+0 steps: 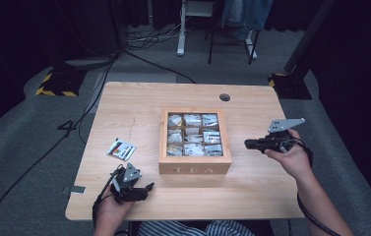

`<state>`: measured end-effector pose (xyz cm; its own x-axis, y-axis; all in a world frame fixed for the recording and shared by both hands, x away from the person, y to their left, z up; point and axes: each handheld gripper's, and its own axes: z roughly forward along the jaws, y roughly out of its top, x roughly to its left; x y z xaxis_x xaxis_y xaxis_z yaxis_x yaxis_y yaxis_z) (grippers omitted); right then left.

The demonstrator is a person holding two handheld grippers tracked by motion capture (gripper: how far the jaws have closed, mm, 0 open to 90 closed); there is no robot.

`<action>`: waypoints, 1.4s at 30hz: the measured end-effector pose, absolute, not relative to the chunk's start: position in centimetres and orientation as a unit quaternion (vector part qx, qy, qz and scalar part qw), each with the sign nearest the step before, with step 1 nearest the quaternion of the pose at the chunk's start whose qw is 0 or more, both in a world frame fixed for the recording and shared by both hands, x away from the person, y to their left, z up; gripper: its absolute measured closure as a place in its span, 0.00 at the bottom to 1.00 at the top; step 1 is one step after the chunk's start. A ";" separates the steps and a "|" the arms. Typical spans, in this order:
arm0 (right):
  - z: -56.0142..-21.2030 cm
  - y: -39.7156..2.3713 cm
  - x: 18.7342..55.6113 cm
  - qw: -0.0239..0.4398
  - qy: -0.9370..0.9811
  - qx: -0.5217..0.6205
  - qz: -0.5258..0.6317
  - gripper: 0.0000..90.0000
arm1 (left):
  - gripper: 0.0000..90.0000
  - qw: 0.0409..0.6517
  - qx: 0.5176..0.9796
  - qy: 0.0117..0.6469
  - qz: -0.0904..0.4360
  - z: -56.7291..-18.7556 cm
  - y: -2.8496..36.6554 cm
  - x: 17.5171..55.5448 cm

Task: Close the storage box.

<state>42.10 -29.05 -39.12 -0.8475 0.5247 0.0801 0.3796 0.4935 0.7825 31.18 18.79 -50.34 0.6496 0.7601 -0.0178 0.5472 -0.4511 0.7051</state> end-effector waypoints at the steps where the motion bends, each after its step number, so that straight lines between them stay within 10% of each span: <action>1: -39.2 -29.3 42.2 0.089 0.857 0.266 0.432 0.96 | 0.31 0.349 0.837 0.391 0.153 -50.3 19.0 31.1; 42: -49.9 -34.3 46.6 0.170 0.837 0.324 0.406 0.94 | 0.30 0.348 0.837 0.393 0.156 -50.3 19.9 31.2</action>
<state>46.59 -34.29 -49.92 -0.7318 0.6812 -0.0218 0.4050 0.4605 0.7899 31.19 19.89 -50.33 0.6428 0.7659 -0.0127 0.5495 -0.4496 0.7042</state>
